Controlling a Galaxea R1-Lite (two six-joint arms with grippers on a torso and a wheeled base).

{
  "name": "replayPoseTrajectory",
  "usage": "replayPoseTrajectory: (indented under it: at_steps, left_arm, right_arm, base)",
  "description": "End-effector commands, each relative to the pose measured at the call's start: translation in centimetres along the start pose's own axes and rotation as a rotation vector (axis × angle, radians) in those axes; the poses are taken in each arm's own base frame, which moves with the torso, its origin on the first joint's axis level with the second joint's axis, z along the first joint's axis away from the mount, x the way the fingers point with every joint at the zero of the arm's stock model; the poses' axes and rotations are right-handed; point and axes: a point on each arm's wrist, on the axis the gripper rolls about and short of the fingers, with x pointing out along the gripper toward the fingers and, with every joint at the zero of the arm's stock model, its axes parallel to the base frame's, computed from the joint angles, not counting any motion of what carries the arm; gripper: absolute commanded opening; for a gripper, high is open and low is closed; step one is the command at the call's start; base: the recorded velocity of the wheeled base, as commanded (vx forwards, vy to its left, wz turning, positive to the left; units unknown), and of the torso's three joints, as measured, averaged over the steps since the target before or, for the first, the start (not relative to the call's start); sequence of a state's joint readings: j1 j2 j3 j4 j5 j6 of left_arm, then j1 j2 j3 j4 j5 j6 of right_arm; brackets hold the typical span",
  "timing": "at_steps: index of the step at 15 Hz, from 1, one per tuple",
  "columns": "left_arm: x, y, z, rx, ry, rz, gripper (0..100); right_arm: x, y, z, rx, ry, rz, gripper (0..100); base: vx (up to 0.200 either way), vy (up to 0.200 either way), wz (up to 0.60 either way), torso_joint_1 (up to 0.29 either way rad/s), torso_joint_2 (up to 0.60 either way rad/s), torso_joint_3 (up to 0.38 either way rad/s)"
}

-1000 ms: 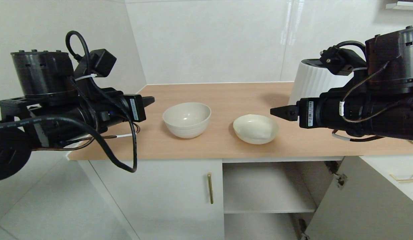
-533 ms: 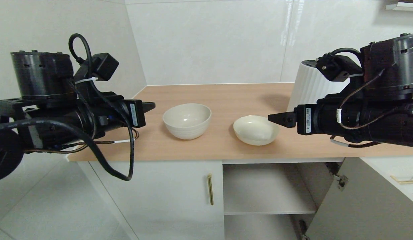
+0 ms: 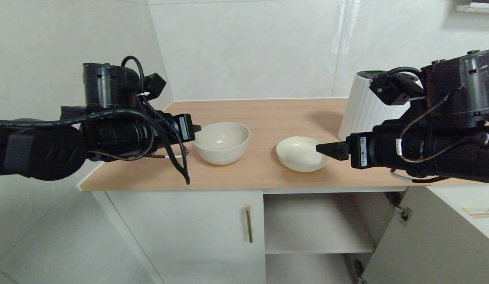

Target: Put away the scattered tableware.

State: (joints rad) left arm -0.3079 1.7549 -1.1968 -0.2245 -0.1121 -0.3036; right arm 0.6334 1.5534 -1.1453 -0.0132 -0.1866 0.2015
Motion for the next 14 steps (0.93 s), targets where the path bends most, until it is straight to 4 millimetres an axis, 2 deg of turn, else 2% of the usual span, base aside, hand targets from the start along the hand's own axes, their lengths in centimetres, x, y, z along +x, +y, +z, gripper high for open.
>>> replayPoseTrajectory:
  at_steps: [1,3,4,5,6,12,14]
  left_arm:
    - [1.3,0.3,-0.5,-0.003,0.022,0.008,0]
    - [0.9,0.1,-0.1,-0.007,0.000,0.013,0]
    - [-0.7,-0.3,1.0,0.001,-0.057,0.032,0]
    - [-1.4,-0.5,1.3,0.004,-0.073,0.031,0]
    - [-1.4,-0.3,1.4,0.001,-0.075,0.035,100]
    - [0.5,0.6,0.8,-0.008,-0.023,0.172,100]
    - [1.1,0.9,0.0,-0.010,0.037,0.192,100]
  right_arm:
    - [0.0,0.0,0.0,-0.001,0.001,0.001,100]
    - [0.0,0.0,0.0,-0.001,0.001,-0.001,100]
    - [-0.1,0.0,0.0,0.000,-0.001,0.000,100]
    - [-0.1,0.0,0.0,0.000,-0.001,0.000,100]
    - [-0.1,0.0,0.0,-0.001,-0.001,0.001,100]
    - [-0.1,0.2,-0.1,-0.004,0.002,0.006,100]
    - [0.0,0.2,-0.1,-0.004,0.003,0.006,100]
  base:
    - [0.000,0.000,0.00,0.000,0.00,0.000]
    - [0.000,0.000,0.00,0.000,0.00,0.000]
    - [0.000,0.000,0.00,0.000,0.00,0.000]
    - [0.000,0.000,0.00,0.000,0.00,0.000]
    - [0.000,0.000,0.00,0.000,0.00,0.000]
    - [0.000,0.000,0.00,0.000,0.00,0.000]
    - [0.000,0.000,0.00,0.000,0.00,0.000]
